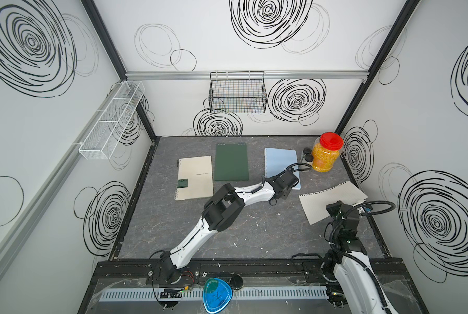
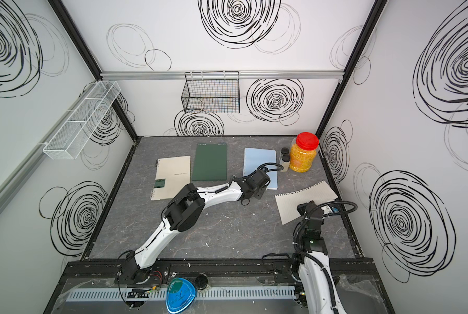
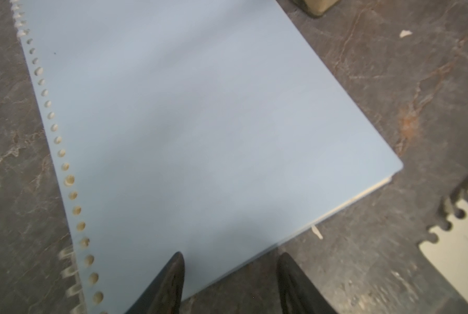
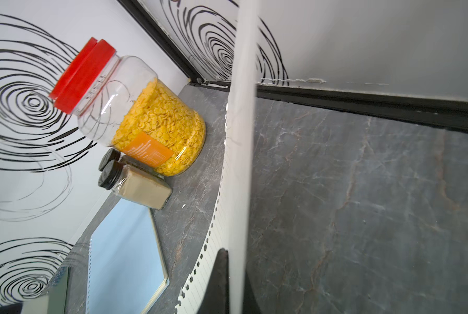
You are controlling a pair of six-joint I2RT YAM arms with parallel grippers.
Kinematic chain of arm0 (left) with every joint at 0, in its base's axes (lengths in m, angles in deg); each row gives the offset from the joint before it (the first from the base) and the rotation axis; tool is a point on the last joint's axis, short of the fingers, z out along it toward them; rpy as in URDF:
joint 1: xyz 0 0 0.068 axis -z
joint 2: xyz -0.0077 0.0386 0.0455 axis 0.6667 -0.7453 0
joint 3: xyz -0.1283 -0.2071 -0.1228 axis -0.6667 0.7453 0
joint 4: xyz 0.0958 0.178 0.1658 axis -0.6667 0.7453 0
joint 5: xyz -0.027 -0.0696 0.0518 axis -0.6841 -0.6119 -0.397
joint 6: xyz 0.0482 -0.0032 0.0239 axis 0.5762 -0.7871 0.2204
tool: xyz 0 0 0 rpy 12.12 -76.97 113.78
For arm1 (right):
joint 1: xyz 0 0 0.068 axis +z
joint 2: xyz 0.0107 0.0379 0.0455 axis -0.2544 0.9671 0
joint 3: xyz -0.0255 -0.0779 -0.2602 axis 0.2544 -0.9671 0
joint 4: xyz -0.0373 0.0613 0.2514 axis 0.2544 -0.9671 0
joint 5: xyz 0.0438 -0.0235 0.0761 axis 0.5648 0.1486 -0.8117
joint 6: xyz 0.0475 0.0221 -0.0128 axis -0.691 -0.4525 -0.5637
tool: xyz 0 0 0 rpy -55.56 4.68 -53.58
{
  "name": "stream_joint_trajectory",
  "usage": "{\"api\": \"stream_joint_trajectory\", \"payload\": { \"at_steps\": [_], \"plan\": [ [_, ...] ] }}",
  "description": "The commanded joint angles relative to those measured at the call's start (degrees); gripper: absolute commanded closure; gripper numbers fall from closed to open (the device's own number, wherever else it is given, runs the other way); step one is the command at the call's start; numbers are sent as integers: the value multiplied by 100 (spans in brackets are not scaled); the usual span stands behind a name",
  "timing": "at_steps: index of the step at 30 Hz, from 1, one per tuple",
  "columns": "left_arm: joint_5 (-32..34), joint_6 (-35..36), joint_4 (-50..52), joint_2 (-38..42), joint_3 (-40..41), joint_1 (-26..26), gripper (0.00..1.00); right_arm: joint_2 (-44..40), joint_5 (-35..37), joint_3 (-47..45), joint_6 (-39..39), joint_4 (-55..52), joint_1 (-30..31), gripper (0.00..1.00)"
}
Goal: Tear off pages from different notebooks
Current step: Move the notebook to the center of the board.
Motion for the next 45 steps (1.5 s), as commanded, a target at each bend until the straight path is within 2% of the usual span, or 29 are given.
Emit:
{"api": "stream_joint_trajectory", "payload": {
  "at_steps": [1,4,9,13,17,21,23,25,28,32,41,45],
  "plan": [
    [-122,-69,190,454,286,108,41,348,-469,12,-445,10,-472,100],
    [-8,23,160,520,436,144,40,888,-1156,-208,-976,769,-1010,100],
    [-119,-2,314,135,276,59,40,1945,-945,-100,-1576,1358,-1183,100],
    [-172,-145,362,-204,85,-13,41,2462,-1157,290,-1553,1196,-1181,100],
    [-301,-392,396,-512,-194,-140,43,2768,-1139,301,-1586,1401,-1215,99],
    [-422,-580,404,-765,-485,-266,43,2829,-1041,299,-1586,1471,-1220,89],
    [-505,-653,370,-838,-583,-316,43,2922,-1050,347,-1573,1486,-1218,87],
    [-555,-705,341,-887,-674,-354,43,3056,-1054,436,-1530,1468,-1216,87],
    [-785,-774,356,-930,-747,-405,43,3292,-1151,589,-1438,1440,-1244,96],
    [-1018,-706,99,-580,-344,-331,43,3534,-1202,649,-1445,1634,-1245,96],
    [-983,-622,-580,1178,1222,-79,42,4260,-1926,957,-1603,2565,-1227,100],
    [-854,-649,-851,2043,1998,48,42,4119,-1629,1017,-1604,2651,-1145,100]
  ]
}}
